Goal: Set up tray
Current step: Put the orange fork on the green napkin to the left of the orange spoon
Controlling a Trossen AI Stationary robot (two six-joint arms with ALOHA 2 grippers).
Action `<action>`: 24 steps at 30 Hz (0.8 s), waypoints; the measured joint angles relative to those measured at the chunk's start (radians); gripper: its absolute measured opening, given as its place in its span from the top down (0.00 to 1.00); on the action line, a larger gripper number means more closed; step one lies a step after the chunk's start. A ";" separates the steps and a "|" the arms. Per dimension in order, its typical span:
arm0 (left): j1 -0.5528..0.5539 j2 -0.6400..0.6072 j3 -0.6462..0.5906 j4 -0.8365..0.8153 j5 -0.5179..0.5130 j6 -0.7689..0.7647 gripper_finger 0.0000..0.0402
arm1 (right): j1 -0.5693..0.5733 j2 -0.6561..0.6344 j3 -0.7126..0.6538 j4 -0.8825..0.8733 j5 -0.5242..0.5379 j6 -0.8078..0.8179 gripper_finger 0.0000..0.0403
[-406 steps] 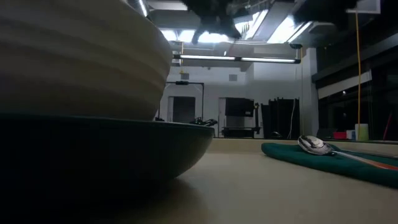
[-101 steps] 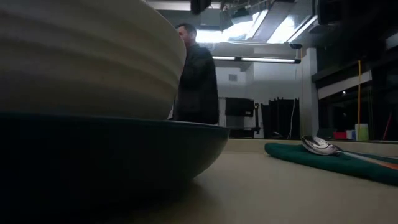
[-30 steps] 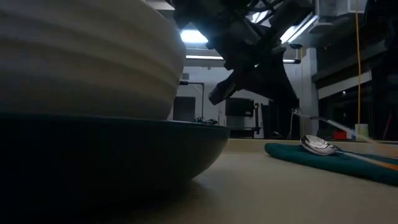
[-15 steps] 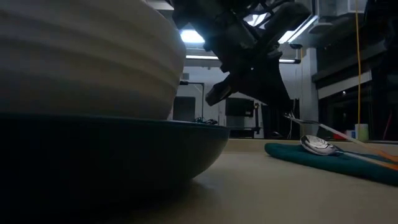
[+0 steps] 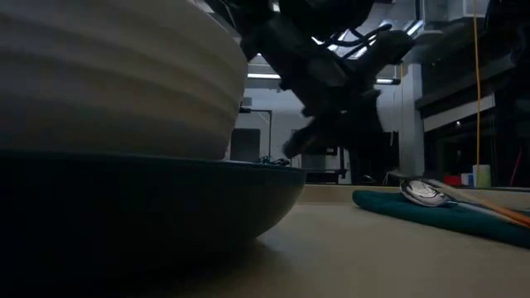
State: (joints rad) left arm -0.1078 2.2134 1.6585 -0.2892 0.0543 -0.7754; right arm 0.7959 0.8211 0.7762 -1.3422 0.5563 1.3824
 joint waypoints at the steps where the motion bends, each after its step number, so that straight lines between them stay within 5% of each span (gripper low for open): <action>1: 0.000 0.008 0.002 0.028 -0.003 -0.006 1.00 | 0.000 0.000 0.000 0.000 -0.002 -0.001 0.56; 24: 0.014 0.020 0.001 0.018 -0.032 -0.053 0.93 | 0.000 0.001 0.001 0.007 -0.009 -0.047 0.56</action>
State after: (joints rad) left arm -0.0938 2.2337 1.6596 -0.2716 0.0225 -0.8280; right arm 0.7959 0.8219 0.7769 -1.3350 0.5476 1.3350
